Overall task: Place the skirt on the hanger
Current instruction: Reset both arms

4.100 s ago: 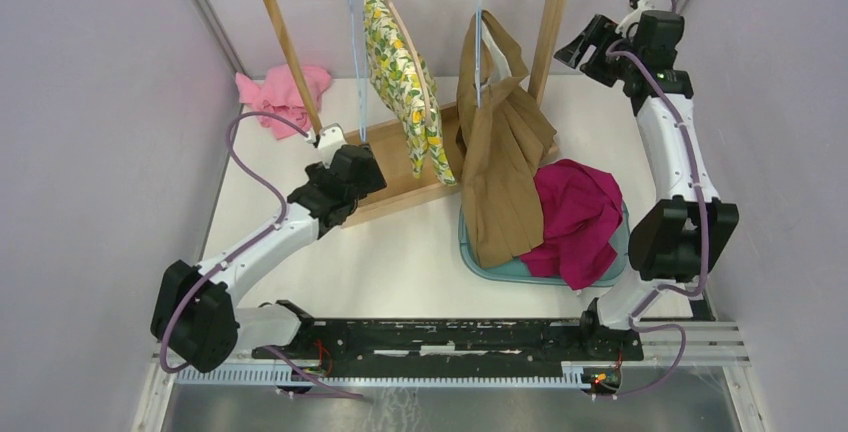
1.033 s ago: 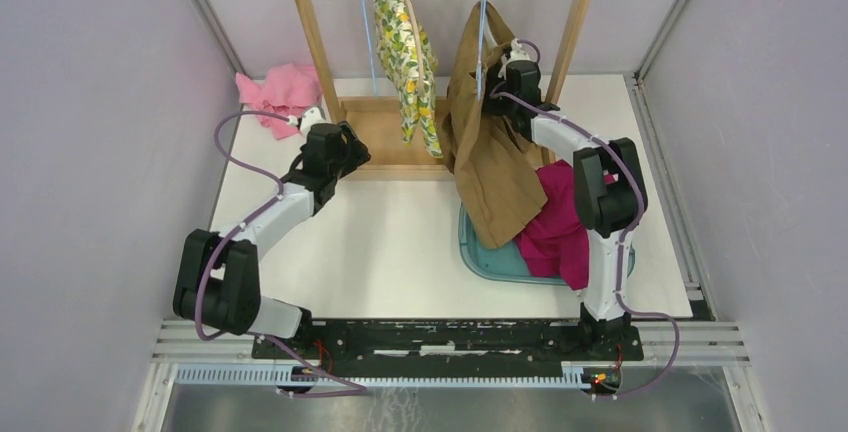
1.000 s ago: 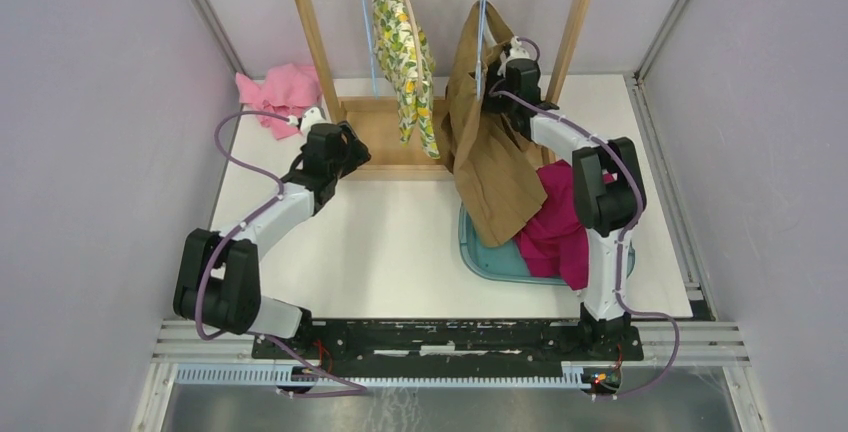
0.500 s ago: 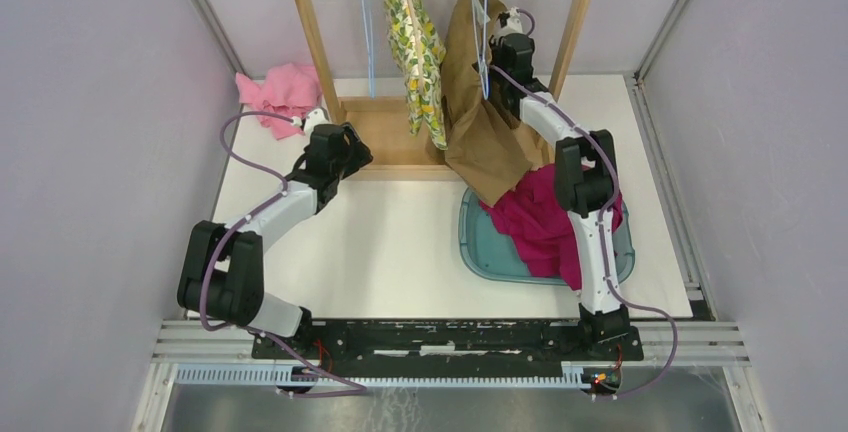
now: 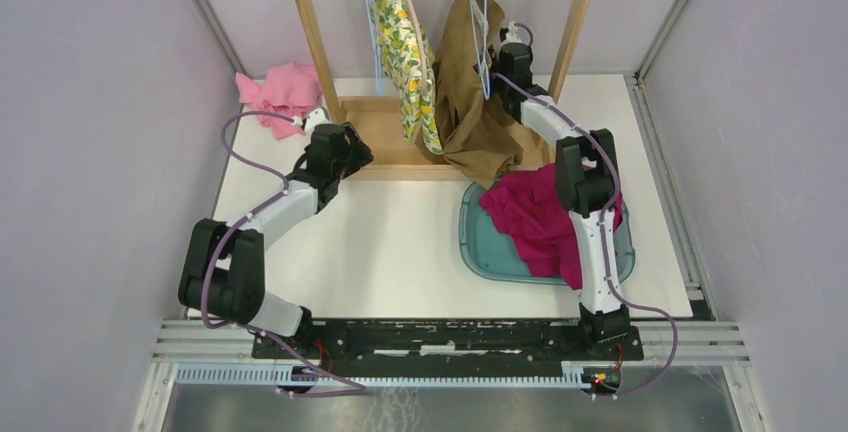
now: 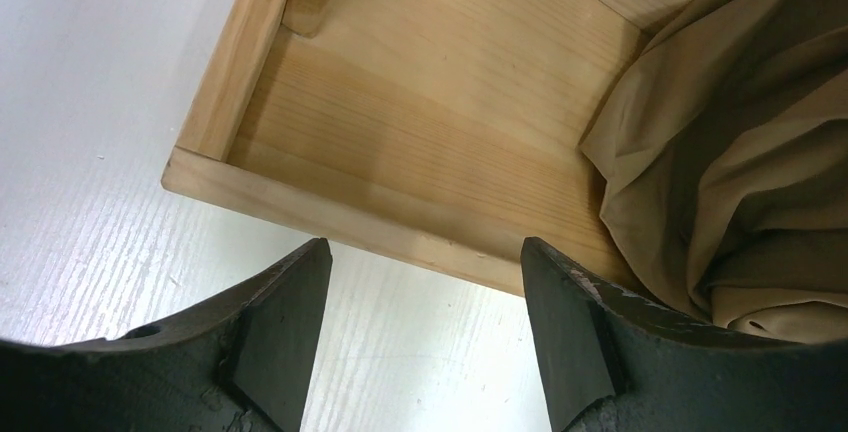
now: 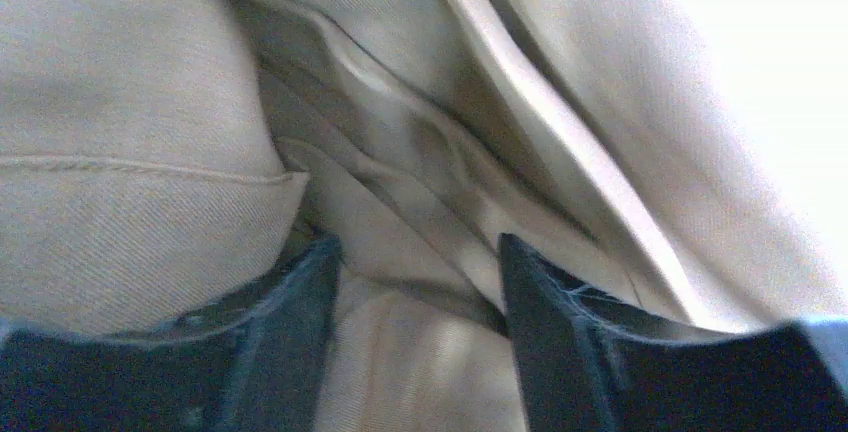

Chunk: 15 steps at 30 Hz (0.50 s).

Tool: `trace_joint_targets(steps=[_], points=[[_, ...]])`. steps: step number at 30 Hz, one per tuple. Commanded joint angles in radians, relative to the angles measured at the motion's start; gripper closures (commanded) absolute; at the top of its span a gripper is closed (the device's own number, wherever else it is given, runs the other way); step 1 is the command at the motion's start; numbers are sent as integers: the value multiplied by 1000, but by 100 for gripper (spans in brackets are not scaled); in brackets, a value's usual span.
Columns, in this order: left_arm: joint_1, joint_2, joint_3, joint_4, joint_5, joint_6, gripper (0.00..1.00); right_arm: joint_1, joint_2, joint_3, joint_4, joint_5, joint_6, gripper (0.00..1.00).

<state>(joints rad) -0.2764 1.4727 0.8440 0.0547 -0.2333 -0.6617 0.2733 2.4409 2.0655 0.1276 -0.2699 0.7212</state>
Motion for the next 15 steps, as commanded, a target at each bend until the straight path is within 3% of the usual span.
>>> trace_joint_targets(steps=[1,5,8,12,15], points=[[3,-14,19,18,-11,-11,22,-11,-223,-221,-67,78,-83,28],[3,-54,13,11,-11,8,17,-13,-442,-447,-74,145,-179,1],[3,-78,8,-5,-33,21,11,-16,-591,-577,-98,199,-241,0],[2,-103,-1,-25,-60,24,0,-23,-744,-625,-243,345,-308,0],[3,-136,-16,-30,-57,27,1,-28,-853,-680,-341,445,-372,0]])
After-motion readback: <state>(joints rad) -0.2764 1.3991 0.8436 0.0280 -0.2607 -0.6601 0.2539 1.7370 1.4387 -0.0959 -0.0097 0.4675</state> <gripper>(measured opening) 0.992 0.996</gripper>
